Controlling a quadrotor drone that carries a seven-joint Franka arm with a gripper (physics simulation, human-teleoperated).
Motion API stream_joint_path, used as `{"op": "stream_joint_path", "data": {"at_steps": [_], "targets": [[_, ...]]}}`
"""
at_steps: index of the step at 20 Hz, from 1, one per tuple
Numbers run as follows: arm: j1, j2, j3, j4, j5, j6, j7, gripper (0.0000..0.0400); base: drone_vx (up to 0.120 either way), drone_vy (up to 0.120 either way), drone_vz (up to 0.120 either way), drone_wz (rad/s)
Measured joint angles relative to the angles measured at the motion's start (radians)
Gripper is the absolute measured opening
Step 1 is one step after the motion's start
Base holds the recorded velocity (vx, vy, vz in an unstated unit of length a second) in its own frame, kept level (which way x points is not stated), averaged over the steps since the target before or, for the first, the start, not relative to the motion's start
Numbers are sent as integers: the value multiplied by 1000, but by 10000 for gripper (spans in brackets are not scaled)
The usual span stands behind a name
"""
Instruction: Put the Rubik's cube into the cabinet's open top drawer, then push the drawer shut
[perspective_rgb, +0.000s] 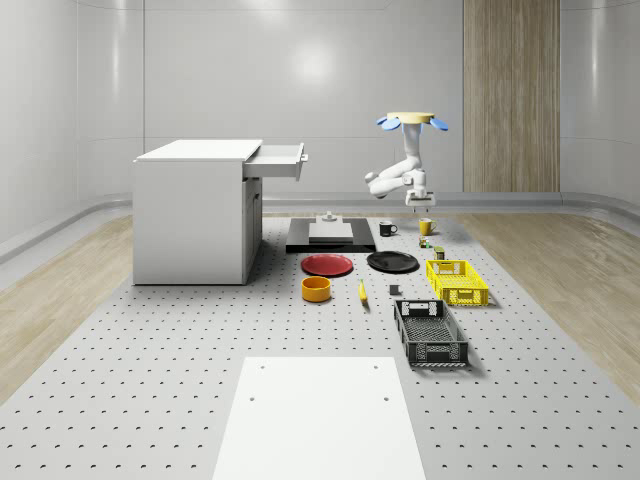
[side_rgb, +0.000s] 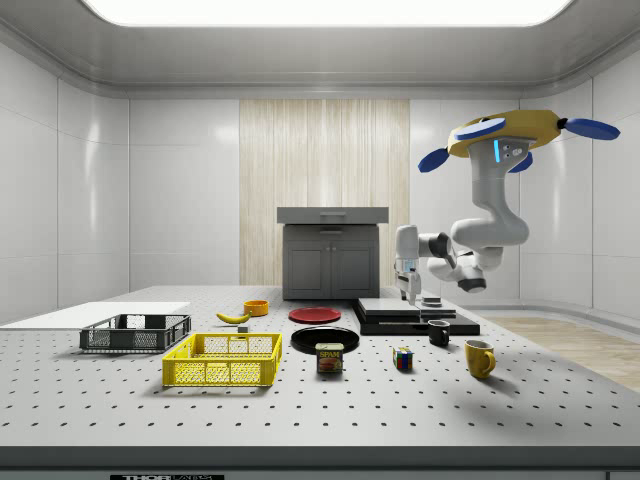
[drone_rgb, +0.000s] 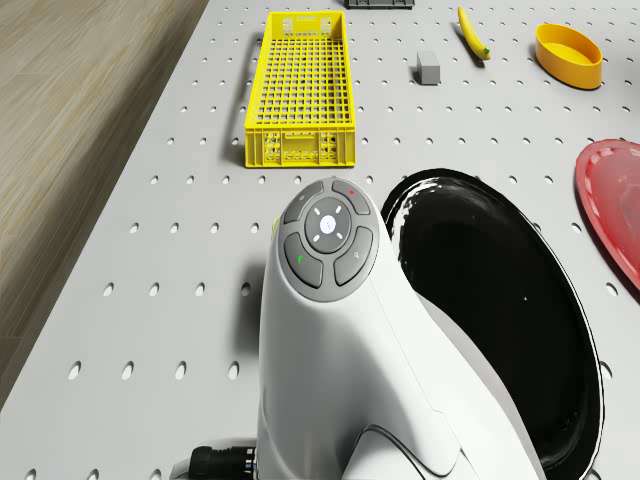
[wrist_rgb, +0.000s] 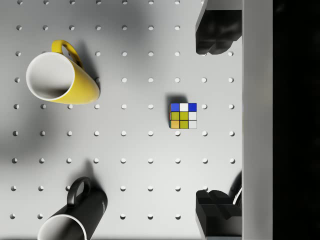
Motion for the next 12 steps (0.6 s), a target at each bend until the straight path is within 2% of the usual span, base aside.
{"op": "stream_joint_path", "data": {"at_steps": [4,8,10,12], "targets": [[-16,-23,11,1,8,14,13,400,110,0,-120,0],[-28,-45,20,2,18,31,23,400,0,0,-120,0],[-33,-56,24,3,24,39,27,400,0,120,-120,0],[-37,-66,28,4,29,48,31,400,0,0,-120,0]]}}
